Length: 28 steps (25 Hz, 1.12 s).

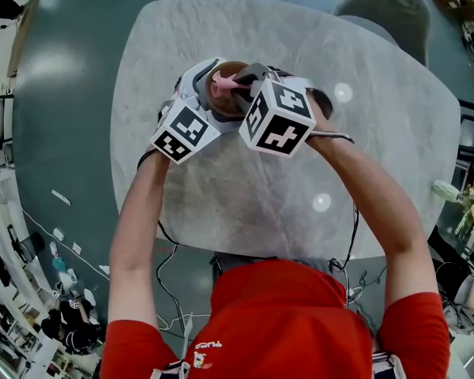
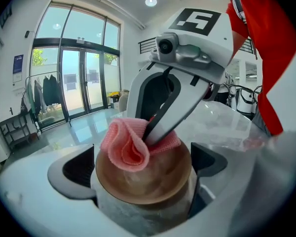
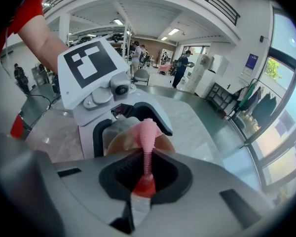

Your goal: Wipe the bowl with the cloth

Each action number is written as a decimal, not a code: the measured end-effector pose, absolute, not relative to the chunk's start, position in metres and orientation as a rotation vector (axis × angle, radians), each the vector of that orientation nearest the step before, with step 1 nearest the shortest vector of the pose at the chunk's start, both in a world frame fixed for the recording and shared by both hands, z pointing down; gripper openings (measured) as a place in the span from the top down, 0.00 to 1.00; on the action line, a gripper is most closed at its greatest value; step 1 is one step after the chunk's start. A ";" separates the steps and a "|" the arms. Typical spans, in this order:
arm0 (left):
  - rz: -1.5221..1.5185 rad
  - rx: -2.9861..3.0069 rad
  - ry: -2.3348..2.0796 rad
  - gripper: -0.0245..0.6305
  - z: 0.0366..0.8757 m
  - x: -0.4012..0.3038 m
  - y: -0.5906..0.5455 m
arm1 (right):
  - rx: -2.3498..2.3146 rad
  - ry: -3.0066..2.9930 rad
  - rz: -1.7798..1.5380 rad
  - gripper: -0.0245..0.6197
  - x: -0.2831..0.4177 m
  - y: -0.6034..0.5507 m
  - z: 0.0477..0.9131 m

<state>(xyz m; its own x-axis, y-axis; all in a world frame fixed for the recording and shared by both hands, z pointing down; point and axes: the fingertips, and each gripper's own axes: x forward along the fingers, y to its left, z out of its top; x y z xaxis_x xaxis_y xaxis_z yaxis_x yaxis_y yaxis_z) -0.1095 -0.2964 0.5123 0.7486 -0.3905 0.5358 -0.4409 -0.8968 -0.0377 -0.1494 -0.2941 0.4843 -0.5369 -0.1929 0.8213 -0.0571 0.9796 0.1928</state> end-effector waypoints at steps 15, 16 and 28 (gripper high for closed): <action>0.690 2.882 -0.904 0.07 0.455 -0.125 -0.285 | 0.417 -2.418 0.015 0.93 -0.131 -0.298 0.411; 0.668 2.886 -0.929 0.07 0.448 -0.126 -0.284 | 0.430 -2.431 0.011 0.93 -0.130 -0.297 0.405; 0.326 2.916 -1.118 0.17 0.363 -0.132 -0.257 | 0.600 -2.632 -0.067 0.93 -0.113 -0.264 0.323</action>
<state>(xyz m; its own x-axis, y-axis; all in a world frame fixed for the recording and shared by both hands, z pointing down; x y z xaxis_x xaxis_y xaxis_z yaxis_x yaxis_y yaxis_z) -0.1322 -0.2566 0.3633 0.7252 -0.6610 0.1931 -0.6613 -0.7467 -0.0725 -0.1125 -0.2640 0.3226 -0.8104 -0.4228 0.4056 -0.4017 0.9049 0.1406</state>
